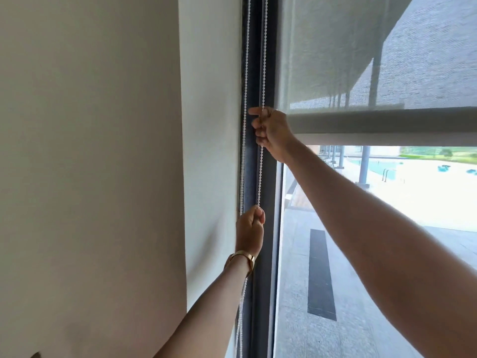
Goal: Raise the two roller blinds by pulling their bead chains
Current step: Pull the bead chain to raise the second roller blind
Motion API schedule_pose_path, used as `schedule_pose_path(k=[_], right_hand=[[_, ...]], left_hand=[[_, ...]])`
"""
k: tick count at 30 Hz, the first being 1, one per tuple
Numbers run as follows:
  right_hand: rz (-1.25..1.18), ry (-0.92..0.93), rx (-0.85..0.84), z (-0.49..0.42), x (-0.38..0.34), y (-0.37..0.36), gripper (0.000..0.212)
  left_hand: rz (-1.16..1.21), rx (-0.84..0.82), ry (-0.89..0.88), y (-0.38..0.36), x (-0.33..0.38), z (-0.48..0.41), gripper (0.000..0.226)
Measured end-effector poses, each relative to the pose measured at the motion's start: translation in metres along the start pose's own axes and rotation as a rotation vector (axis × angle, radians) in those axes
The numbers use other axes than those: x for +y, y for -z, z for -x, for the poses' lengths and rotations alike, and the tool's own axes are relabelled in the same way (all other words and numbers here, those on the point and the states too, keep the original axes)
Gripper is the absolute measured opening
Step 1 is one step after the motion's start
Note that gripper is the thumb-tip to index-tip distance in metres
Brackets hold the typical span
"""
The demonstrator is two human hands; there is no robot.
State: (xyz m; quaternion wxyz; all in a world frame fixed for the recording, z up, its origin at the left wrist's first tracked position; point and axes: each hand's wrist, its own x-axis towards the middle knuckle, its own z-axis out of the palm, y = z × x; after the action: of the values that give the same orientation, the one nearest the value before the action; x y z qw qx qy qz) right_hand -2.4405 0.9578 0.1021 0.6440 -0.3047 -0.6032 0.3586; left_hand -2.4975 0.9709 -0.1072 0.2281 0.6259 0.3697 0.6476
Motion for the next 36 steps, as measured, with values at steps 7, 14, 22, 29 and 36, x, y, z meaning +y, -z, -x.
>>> schedule_pose_path(k=[7, 14, 22, 29, 36], right_hand=[[0.111, 0.171, 0.178, 0.013, 0.050, -0.009, 0.031], [0.068, 0.182, 0.157, 0.022, 0.080, -0.005, 0.034], [0.110, 0.200, 0.160, 0.020, 0.083, 0.000, 0.016], [0.080, 0.185, 0.143, 0.025, 0.077, 0.007, 0.029], [0.142, 0.125, 0.132, 0.039, 0.069, 0.010, 0.038]], left_hand=[[0.003, -0.034, 0.092, -0.009, -0.022, 0.028, 0.028], [-0.070, -0.029, 0.150, -0.001, -0.043, 0.037, 0.037], [-0.033, -0.043, 0.169, -0.005, -0.041, 0.038, 0.034], [-0.024, -0.067, 0.153, -0.002, -0.030, 0.042, 0.027], [-0.098, -0.066, 0.172, -0.002, -0.021, 0.046, 0.018]])
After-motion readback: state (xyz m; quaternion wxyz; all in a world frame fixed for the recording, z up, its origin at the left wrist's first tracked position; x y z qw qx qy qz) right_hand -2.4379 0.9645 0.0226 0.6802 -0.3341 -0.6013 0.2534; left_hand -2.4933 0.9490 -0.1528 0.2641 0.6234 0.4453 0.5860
